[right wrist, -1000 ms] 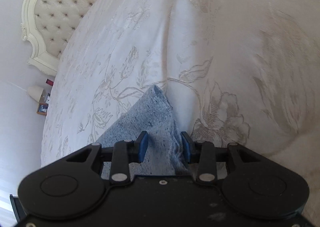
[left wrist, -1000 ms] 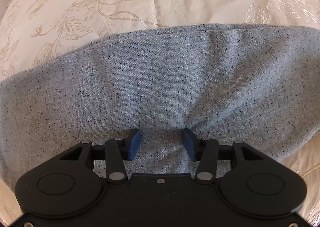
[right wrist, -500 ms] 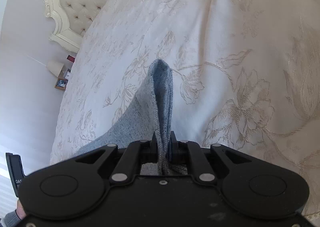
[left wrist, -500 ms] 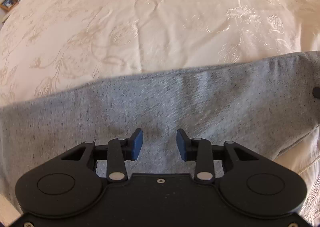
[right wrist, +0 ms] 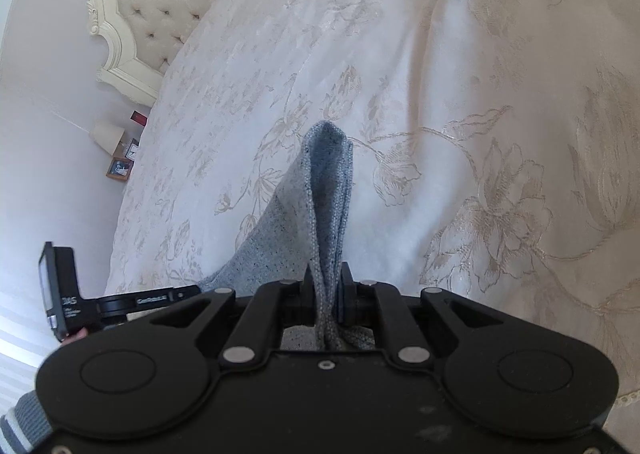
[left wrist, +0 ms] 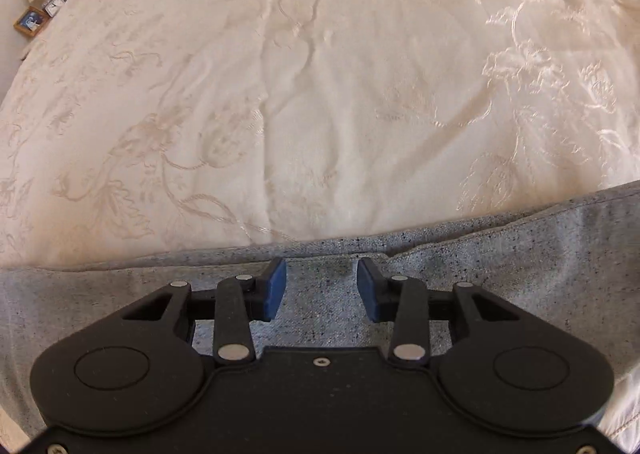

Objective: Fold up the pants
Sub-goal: 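Lift the cuffs with the right gripper and fold them back over the legs, then lay the folded cuffs down and open the right gripper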

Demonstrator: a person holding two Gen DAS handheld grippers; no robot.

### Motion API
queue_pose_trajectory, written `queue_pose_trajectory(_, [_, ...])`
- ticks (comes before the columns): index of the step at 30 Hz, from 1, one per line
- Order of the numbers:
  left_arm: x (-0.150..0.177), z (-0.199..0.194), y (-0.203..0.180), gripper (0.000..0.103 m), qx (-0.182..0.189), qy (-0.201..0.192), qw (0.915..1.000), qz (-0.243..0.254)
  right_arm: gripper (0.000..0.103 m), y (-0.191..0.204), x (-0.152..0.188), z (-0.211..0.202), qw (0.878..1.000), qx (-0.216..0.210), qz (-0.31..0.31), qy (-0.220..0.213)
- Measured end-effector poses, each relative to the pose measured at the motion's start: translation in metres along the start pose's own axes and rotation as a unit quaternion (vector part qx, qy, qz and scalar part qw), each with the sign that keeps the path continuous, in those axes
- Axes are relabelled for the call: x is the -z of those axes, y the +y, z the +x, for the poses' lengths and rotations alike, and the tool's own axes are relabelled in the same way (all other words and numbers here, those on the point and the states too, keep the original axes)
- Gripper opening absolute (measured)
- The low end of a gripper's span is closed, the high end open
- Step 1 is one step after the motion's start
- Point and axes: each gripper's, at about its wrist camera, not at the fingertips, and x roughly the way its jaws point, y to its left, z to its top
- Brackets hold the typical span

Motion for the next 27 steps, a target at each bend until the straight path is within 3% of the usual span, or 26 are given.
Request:
queue_pose_trajectory(5, [0.045, -0.038, 0.009, 0.048, 0.008, -0.015, 0.9999, 0.000, 0.010, 0.008, -0.004, 0.004, 1.000, 0.002, 0.006, 0.003])
queue_pose_trajectory(9, [0.072, -0.036, -0.007, 0.048, 0.009, 0.002, 0.9997, 0.024, 0.010, 0.015, -0.007, 0.002, 1.000, 0.013, -0.002, 0.007])
queue_pose_trajectory(13, [0.078, -0.006, -0.027, 0.047, 0.002, 0.037, 0.9976, 0.058, 0.010, 0.028, -0.008, -0.003, 1.000, 0.024, -0.008, 0.006])
queue_pose_trajectory(16, [0.069, -0.001, -0.028, 0.046, 0.005, 0.034, 0.9982, 0.050, 0.010, 0.046, -0.005, -0.009, 0.999, 0.034, -0.017, -0.002])
queue_pose_trajectory(20, [0.058, -0.017, -0.001, 0.046, 0.055, 0.023, 0.9982, 0.008, 0.010, 0.082, 0.002, -0.019, 0.998, 0.050, -0.046, -0.011])
queue_pose_trajectory(23, [0.059, -0.033, 0.030, 0.046, 0.064, 0.001, 0.9979, -0.010, 0.010, 0.124, 0.010, -0.023, 0.996, 0.058, -0.066, -0.016])
queue_pose_trajectory(27, [0.063, -0.038, 0.073, 0.046, 0.084, 0.002, 0.9961, -0.026, 0.010, 0.190, 0.029, -0.020, 0.993, 0.065, -0.096, -0.019])
